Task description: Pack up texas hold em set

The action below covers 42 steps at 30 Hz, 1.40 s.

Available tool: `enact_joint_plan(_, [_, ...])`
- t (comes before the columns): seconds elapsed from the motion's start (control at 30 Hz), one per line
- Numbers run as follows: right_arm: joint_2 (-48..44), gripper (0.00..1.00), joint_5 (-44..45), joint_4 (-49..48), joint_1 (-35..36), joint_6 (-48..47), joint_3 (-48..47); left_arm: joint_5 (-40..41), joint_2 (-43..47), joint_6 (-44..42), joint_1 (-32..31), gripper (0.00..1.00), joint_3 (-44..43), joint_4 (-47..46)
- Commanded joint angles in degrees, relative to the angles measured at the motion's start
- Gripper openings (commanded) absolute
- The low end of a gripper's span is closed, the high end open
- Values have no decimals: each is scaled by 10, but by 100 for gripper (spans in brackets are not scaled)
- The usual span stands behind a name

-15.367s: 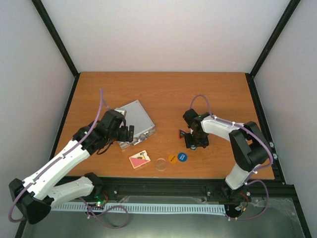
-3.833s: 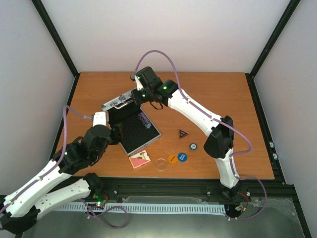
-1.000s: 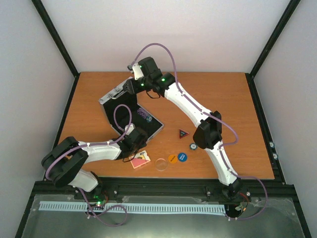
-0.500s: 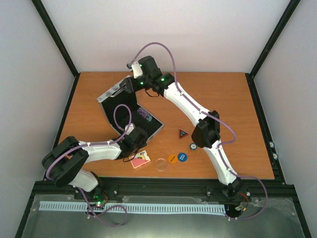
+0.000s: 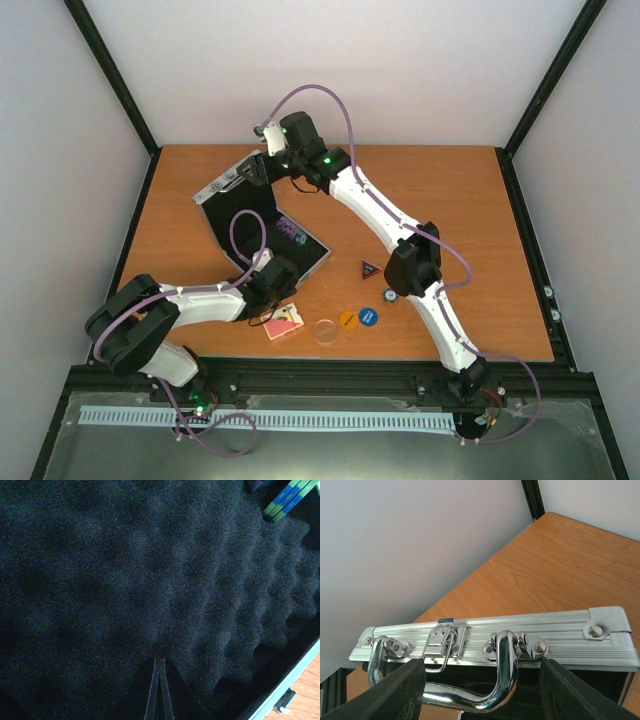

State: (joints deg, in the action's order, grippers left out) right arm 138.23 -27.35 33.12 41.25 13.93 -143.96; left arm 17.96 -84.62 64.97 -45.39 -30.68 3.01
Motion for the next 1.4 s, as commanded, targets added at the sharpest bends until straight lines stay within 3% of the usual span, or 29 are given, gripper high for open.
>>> enact_joint_plan(0.0, [24,65,2,-38,-2,-19,-11,-54,-40,5,-1,1,27,111])
enact_joint_plan(0.57, [-39,67,-14,-20,-4,-28,37,-53,-49,6,-1,1,26,112])
enact_joint_plan(0.9, [40,67,-37,-40,-4,-10,-26,-56,-56,3,-1,1,25,111])
enact_joint_plan(1.37, [35,67,-33,-24,-5,-23,-21,-55,-56,3,-1,1,23,113])
